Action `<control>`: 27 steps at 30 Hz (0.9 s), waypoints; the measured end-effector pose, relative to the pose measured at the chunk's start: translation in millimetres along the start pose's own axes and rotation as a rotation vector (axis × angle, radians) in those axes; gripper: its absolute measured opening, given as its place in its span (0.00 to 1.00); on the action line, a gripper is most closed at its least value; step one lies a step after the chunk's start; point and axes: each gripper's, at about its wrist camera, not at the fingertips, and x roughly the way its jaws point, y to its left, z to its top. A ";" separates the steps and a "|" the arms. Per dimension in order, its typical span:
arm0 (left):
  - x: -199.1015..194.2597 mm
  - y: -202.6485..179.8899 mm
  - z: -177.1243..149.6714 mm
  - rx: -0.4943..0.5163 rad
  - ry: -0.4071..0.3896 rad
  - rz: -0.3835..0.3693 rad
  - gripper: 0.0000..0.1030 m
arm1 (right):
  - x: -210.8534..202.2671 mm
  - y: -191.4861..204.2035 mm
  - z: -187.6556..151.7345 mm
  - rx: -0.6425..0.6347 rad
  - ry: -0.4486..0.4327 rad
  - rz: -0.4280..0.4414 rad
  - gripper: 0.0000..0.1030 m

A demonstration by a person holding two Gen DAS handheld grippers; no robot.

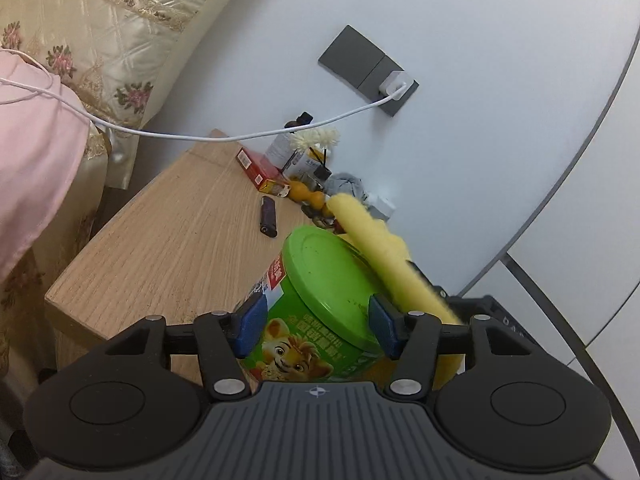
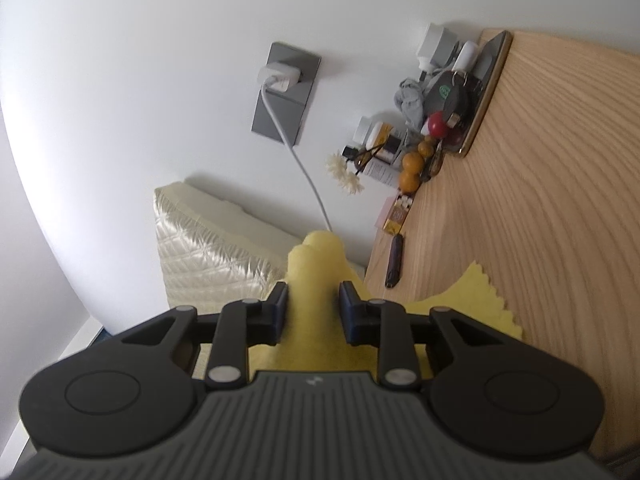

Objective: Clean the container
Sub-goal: 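Turn the green canister in the left gripper while the right gripper wipes it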

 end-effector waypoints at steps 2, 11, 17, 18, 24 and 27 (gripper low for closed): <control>2.9 5.1 3.0 -0.019 0.006 -0.013 0.55 | -2.7 -1.6 0.5 0.011 -0.004 0.003 0.26; 29.7 15.3 25.9 0.003 0.022 -0.029 0.51 | -12.0 2.5 -2.5 -0.017 0.004 -0.026 0.25; 30.3 17.3 25.1 0.034 0.019 -0.053 0.51 | -6.5 5.4 -2.7 -0.064 -0.003 -0.044 0.25; 30.5 17.3 25.1 0.037 0.019 -0.055 0.51 | -4.4 3.2 -1.9 -0.054 -0.006 -0.041 0.25; 31.4 19.5 26.0 0.049 0.024 -0.071 0.52 | 19.7 -6.8 7.8 -0.013 0.005 -0.026 0.25; 31.5 19.7 25.2 0.051 0.019 -0.072 0.52 | 28.0 -7.2 10.6 -0.020 0.017 -0.024 0.25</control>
